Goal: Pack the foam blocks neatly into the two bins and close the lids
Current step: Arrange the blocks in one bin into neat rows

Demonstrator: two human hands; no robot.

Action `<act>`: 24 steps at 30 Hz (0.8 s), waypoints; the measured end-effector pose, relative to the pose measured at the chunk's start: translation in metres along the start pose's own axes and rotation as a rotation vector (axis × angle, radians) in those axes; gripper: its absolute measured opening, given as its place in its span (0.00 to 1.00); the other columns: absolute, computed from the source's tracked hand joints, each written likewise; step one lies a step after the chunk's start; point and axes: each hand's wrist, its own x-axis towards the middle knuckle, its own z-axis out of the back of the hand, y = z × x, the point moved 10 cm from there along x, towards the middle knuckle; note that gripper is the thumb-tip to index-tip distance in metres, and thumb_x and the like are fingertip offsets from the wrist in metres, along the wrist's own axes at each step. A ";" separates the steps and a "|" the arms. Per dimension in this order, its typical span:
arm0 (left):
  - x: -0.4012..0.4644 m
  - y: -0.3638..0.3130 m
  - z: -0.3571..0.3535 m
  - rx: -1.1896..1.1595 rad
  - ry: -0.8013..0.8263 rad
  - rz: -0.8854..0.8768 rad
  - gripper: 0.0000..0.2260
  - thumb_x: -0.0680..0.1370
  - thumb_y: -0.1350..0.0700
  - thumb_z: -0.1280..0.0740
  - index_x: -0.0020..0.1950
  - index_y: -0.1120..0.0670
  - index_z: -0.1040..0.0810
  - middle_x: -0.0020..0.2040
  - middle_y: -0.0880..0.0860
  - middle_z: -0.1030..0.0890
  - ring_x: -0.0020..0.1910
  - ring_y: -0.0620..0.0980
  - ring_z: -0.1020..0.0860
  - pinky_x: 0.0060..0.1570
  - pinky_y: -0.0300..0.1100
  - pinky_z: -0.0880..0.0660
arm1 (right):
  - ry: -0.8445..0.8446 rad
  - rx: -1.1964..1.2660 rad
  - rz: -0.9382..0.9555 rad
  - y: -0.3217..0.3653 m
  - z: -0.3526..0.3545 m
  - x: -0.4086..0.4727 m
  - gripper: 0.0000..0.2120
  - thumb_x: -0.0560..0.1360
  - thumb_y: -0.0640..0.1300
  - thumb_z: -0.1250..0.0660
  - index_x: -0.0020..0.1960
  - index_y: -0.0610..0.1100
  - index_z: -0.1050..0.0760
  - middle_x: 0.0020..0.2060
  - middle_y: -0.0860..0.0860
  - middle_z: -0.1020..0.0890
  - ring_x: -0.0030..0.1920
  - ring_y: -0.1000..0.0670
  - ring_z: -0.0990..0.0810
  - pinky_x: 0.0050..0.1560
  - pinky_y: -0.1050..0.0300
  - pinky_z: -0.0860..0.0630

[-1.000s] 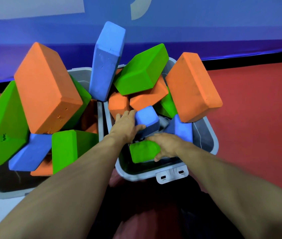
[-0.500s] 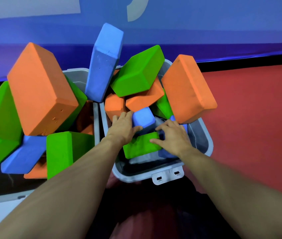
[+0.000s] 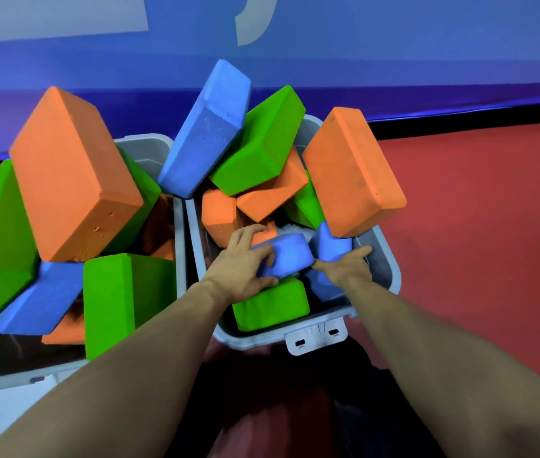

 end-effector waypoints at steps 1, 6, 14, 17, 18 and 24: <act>-0.001 -0.001 -0.008 0.022 0.046 -0.015 0.15 0.74 0.42 0.25 0.52 0.48 0.24 0.79 0.52 0.45 0.78 0.54 0.49 0.66 0.61 0.29 | 0.009 -0.012 -0.018 -0.001 -0.001 0.003 0.64 0.69 0.60 0.22 0.80 0.36 0.66 0.73 0.38 0.30 0.71 0.35 0.29 0.65 0.43 0.29; -0.012 -0.008 -0.012 0.128 -0.013 -0.026 0.16 0.72 0.38 0.25 0.51 0.46 0.21 0.75 0.51 0.37 0.74 0.58 0.40 0.60 0.58 0.30 | 0.073 -0.014 -0.020 -0.002 -0.009 0.016 0.60 0.63 0.66 0.21 0.79 0.36 0.46 0.70 0.39 0.26 0.66 0.38 0.24 0.63 0.42 0.24; -0.012 -0.029 -0.035 -0.051 0.108 0.025 0.21 0.80 0.45 0.31 0.70 0.50 0.25 0.60 0.52 0.18 0.61 0.57 0.21 0.57 0.50 0.24 | 0.085 -0.001 0.018 0.000 -0.013 0.016 0.60 0.66 0.65 0.22 0.80 0.34 0.51 0.73 0.39 0.29 0.69 0.38 0.26 0.66 0.44 0.26; -0.012 -0.031 -0.036 -0.036 0.078 0.050 0.27 0.78 0.42 0.30 0.75 0.49 0.31 0.73 0.51 0.26 0.70 0.55 0.26 0.63 0.49 0.26 | 0.088 -0.013 0.017 -0.001 -0.013 0.014 0.59 0.67 0.65 0.23 0.80 0.34 0.51 0.73 0.40 0.29 0.69 0.38 0.27 0.66 0.45 0.27; -0.011 -0.031 -0.035 -0.020 0.075 0.054 0.31 0.77 0.40 0.29 0.77 0.49 0.33 0.78 0.49 0.34 0.74 0.54 0.30 0.67 0.49 0.28 | 0.093 -0.031 0.018 -0.001 -0.013 0.012 0.58 0.68 0.66 0.24 0.80 0.34 0.50 0.73 0.40 0.29 0.69 0.38 0.26 0.66 0.45 0.26; -0.010 -0.014 -0.042 0.115 0.141 0.073 0.40 0.71 0.34 0.26 0.77 0.49 0.32 0.83 0.47 0.52 0.79 0.54 0.41 0.76 0.49 0.38 | -0.029 -0.292 0.237 0.015 0.014 -0.005 0.42 0.71 0.68 0.29 0.69 0.38 0.33 0.63 0.41 0.23 0.61 0.38 0.22 0.54 0.47 0.25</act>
